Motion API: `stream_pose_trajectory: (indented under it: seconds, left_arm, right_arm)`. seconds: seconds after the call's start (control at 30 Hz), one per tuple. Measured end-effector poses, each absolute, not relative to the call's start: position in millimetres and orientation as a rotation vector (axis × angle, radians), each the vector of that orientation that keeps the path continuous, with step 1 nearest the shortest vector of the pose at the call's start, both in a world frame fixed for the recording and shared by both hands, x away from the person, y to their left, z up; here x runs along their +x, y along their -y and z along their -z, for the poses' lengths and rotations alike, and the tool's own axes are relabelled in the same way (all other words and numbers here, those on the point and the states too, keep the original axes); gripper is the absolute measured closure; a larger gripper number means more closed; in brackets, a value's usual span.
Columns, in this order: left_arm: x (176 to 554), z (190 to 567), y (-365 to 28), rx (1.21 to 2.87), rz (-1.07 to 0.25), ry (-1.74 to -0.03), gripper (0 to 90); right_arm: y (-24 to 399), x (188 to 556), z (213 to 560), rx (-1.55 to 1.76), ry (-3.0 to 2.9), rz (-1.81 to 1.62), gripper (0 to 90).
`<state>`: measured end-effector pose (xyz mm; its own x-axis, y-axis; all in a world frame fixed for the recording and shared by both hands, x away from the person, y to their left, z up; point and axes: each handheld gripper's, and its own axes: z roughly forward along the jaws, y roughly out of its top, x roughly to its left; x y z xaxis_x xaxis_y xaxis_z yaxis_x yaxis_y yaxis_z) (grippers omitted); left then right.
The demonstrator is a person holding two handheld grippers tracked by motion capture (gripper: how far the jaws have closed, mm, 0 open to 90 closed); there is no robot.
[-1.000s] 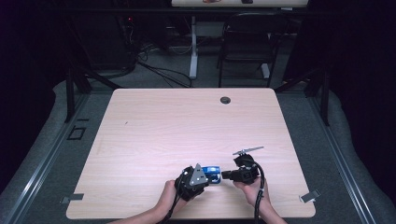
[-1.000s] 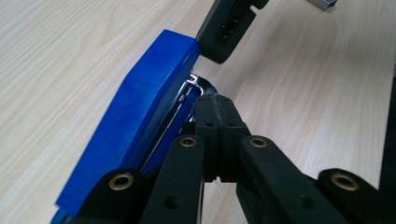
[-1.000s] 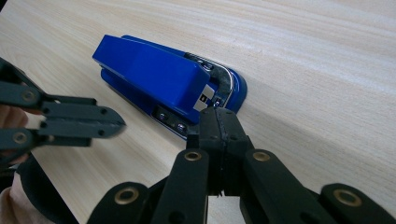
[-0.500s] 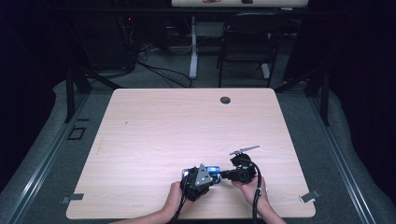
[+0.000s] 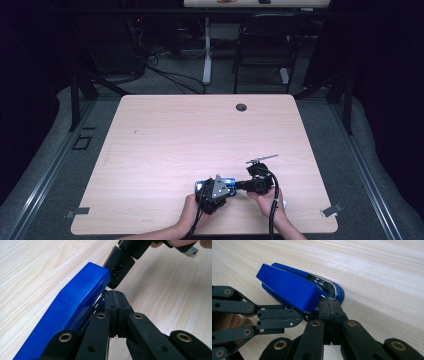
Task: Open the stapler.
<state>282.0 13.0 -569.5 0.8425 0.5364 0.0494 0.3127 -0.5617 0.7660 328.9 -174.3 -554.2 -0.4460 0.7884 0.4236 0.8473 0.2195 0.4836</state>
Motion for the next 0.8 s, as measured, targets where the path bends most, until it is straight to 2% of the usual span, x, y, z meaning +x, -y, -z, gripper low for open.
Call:
stream_pose_trajectory:
  seconds: [0.8]
  left_arm:
    - [279.6, 573.4, -13.2, 2.165, -0.373, -0.657, 90.0]
  right_arm:
    - [181.1, 332.2, 565.4, -1.686, 2.182, 1.035, 90.0]
